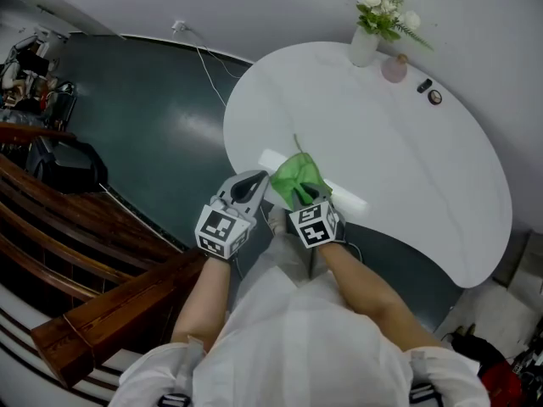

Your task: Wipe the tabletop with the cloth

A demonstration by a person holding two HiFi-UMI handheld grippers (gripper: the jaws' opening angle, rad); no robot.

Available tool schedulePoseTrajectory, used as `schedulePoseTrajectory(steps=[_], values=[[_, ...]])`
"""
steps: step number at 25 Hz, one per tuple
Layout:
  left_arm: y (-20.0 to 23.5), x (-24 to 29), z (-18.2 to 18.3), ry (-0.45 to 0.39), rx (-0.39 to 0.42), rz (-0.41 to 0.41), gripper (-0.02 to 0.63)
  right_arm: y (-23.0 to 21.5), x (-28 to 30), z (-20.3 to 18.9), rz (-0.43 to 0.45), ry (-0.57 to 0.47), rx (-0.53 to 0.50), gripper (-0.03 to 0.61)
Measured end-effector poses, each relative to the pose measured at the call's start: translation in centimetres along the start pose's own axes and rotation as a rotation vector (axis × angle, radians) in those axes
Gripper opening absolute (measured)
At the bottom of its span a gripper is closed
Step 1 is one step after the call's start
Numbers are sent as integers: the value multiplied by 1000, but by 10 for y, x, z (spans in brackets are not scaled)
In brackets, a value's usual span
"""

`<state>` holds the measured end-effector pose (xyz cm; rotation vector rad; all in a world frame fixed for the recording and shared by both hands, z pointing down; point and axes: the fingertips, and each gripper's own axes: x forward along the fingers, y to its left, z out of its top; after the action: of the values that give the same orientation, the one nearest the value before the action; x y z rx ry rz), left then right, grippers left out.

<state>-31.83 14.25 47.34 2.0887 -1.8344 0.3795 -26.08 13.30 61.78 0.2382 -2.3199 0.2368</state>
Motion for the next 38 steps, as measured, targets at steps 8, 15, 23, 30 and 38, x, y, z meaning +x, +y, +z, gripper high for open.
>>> schedulePoseTrajectory(steps=[8, 15, 23, 30, 38], values=[[-12, 6, -9, 21, -14, -10, 18, 30, 6, 2, 131, 34, -165, 67], [-26, 21, -3, 17, -4, -37, 18, 20, -20, -26, 198, 40, -240, 67], [-51, 50, 15, 2, 31, -101, 18, -53, -84, -89, 75, 53, -143, 67], [-88, 83, 35, -12, 73, -186, 18, -150, -154, -158, -178, 45, 178, 67], [-132, 113, 50, -19, 126, -277, 18, -240, -237, -237, -443, 40, 494, 67]])
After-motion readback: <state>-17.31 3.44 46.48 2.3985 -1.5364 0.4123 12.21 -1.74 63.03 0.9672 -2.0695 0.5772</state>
